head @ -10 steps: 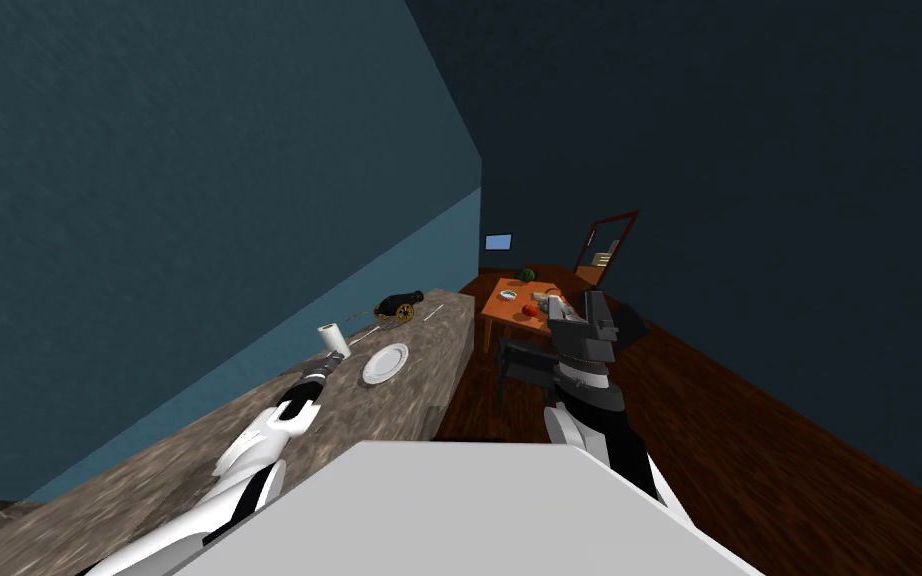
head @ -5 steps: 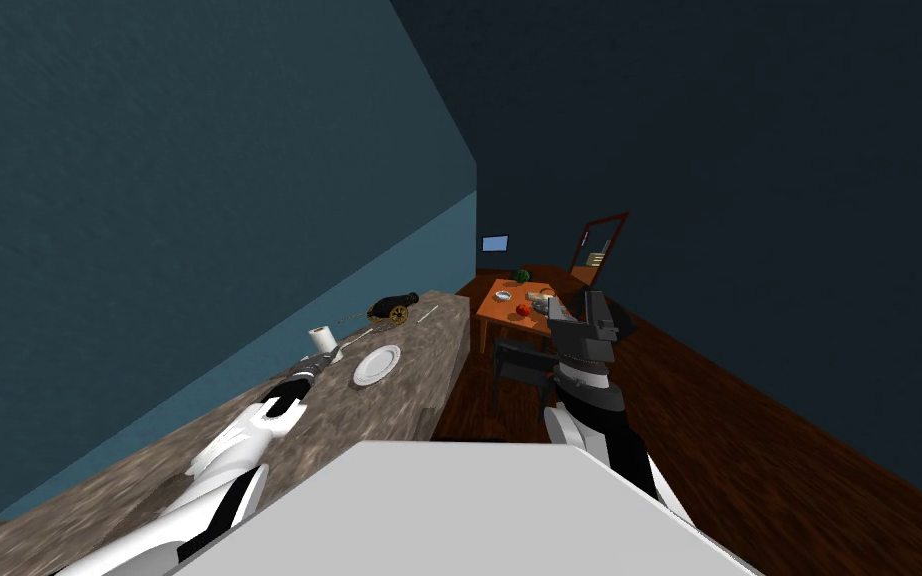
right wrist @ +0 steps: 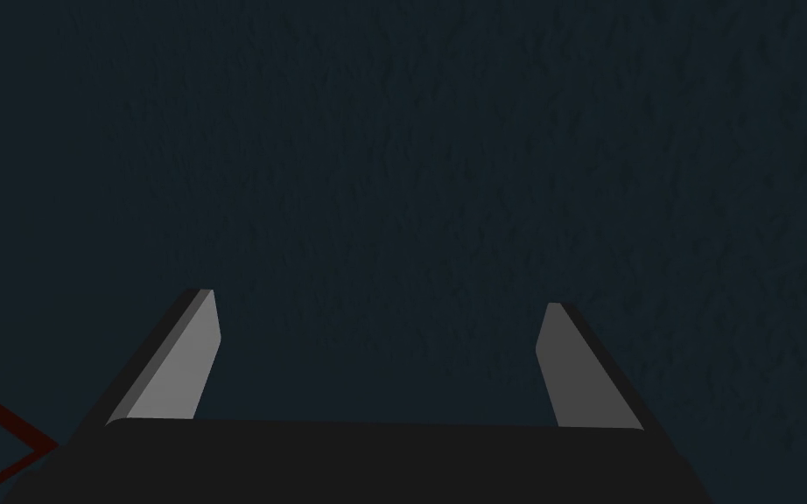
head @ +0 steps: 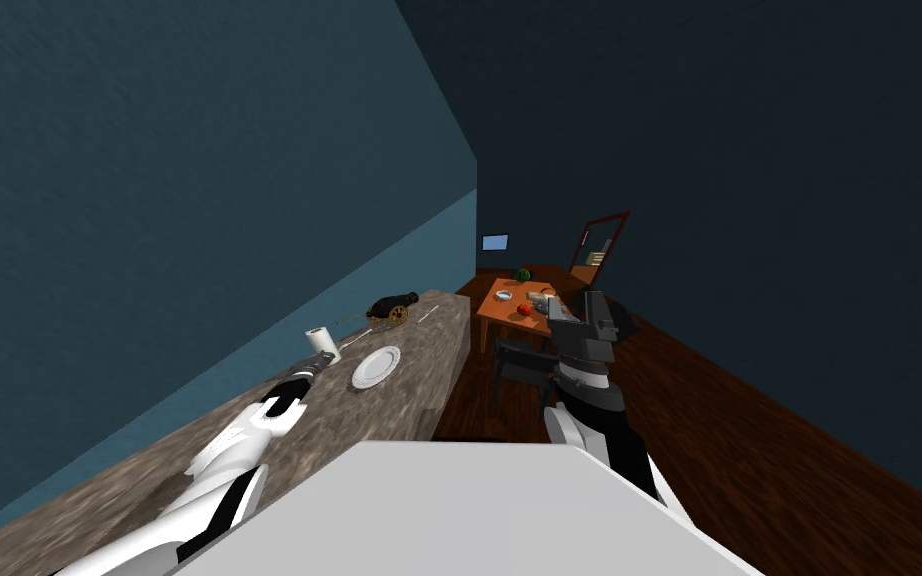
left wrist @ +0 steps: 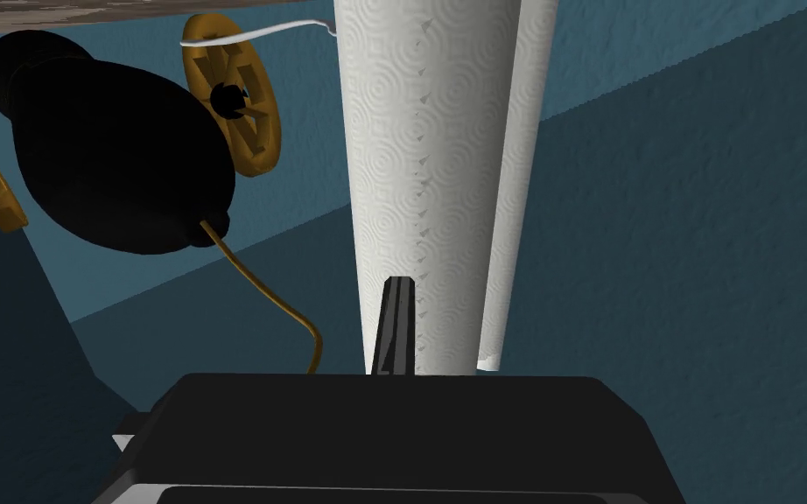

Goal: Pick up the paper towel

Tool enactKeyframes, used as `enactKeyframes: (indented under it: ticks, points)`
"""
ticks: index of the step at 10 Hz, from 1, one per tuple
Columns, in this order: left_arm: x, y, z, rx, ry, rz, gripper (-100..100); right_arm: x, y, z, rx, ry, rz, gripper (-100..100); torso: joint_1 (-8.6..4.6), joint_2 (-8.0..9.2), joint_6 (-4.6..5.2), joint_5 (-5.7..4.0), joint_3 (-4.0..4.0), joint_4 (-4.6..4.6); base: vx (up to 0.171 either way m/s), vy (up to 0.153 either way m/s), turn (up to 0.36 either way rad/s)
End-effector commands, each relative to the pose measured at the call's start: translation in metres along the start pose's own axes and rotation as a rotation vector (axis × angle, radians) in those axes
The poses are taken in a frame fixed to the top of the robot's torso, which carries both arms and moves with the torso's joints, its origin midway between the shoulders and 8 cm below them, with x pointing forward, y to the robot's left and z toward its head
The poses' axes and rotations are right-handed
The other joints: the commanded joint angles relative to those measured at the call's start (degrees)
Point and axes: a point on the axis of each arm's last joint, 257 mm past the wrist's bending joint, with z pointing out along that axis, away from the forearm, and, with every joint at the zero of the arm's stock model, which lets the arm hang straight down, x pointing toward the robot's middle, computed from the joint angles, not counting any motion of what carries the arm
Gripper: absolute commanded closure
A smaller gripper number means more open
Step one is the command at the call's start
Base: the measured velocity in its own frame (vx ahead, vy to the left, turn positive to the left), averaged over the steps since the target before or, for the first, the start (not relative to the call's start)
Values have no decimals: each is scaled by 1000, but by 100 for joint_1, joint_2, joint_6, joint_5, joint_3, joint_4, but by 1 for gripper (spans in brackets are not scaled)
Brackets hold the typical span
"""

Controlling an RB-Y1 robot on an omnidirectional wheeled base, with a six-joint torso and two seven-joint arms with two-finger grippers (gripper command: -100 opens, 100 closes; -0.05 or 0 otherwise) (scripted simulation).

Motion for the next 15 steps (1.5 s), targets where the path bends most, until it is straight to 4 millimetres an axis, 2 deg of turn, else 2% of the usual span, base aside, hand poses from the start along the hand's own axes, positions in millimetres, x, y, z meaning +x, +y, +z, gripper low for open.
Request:
enactKeyframes:
  ticks: [1,3,4,5,6,7,9,11,12,13,14,15]
  points:
    - [0,0,0,0,0,0,100,0,0,0,0,0,0,0,0,0,0,0,0,0,0,0,0]
    - [0,0,0,0,0,0,100,0,0,0,0,0,0,0,0,1,0,0,0,0,0,0,0]
    - [0,0,0,0,0,0,0,0,0,0,0,0,0,0,0,1,0,0,1,0,0,0,0]
    - [12,-2,-2,-4,18,-49,-100,0,0,0,0,0,0,0,0,1,0,0,1,0,-55,-11,16]
    - [15,-10,-1,2,18,-86,-100,0,0,0,0,0,0,0,-3,17,-1,0,9,3,-93,-36,30]
    - [29,-23,-2,8,37,-123,-100,0,0,0,0,0,0,0,-13,30,-1,-2,17,6,-81,-45,32]
    - [34,-25,-3,5,44,-144,-100,0,0,0,0,0,0,0,-14,21,0,-4,13,5,-23,-10,6]
    - [22,-20,0,-4,21,-177,-100,0,0,0,0,0,0,0,30,-11,0,4,-5,-1,77,117,-19]
    - [25,-21,-1,-2,27,-170,-100,0,0,0,0,0,0,0,48,-31,0,9,-17,-6,52,62,-12]
    - [24,-21,-1,-2,25,-172,0,0,0,0,0,0,0,0,28,-22,0,8,-14,-6,7,11,-1]
    - [24,-21,-1,-2,25,-172,-100,0,0,0,0,0,0,0,10,-9,0,3,-6,-2,0,0,0]
    - [24,-21,-1,-2,25,-172,100,0,0,0,0,0,0,0,3,-4,0,1,-2,-1,0,0,0]
